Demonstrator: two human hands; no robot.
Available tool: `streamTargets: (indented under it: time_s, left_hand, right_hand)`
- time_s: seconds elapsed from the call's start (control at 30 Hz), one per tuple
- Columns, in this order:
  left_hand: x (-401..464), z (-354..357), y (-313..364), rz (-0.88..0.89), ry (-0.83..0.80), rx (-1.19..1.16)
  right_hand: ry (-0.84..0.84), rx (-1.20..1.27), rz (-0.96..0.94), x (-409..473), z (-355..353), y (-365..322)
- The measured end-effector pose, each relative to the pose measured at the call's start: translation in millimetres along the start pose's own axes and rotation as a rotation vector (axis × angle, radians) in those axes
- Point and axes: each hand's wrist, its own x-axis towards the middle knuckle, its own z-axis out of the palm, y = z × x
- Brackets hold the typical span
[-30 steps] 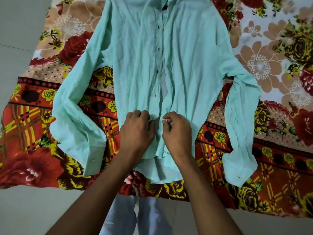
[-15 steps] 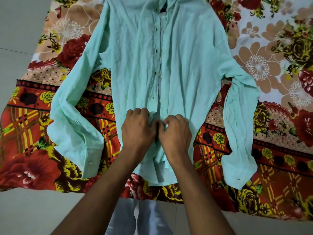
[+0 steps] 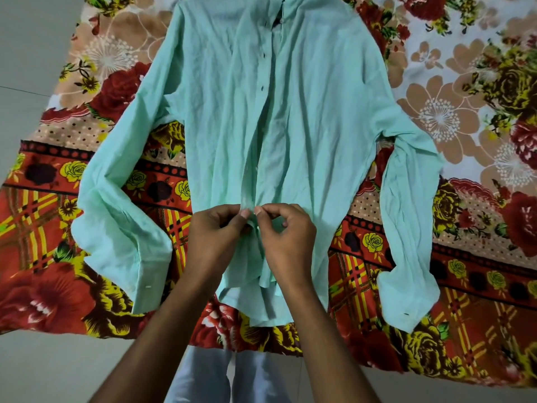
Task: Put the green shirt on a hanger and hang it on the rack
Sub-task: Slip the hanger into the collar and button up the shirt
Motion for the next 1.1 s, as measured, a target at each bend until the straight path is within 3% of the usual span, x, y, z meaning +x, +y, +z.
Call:
streamTargets:
  time_s: [0.2,0.37,0.53,0.8,1.0,1.1]
  left_hand:
    - [-0.1,3.0,2.5,-0.013,-0.092,-0.044]
    - [-3.0,2.4,4.4,-0.066,-0.187,-0.184]
    - [-0.8,-1.7,2.0,-0.146,-0.138,-0.294]
    - [3.0,-0.4,2.2,-0.104,-0.056,-0.165]
    - [3.8,3.7,4.3,-0.205,-0.06,-0.25]
    - [5.3,5.5,1.7,-0.339,-0.088,-0.318]
  right_hand:
    - [-0.014,0.113,0.071,3.1,2.0,1.2]
    - [0.008,0.057,0.02,4.6,0.9,1.4]
    - [-0.07,0.0,-0.046,6.0,-2.3,3.3]
    - [-0.192,-0.016,-0.071,6.3,-9.8,5.7]
    - [-0.146,0.147,0.12,10.6,-9.1,3.3]
    - [-0.127,0.059,0.166,12.7,-8.6,4.1]
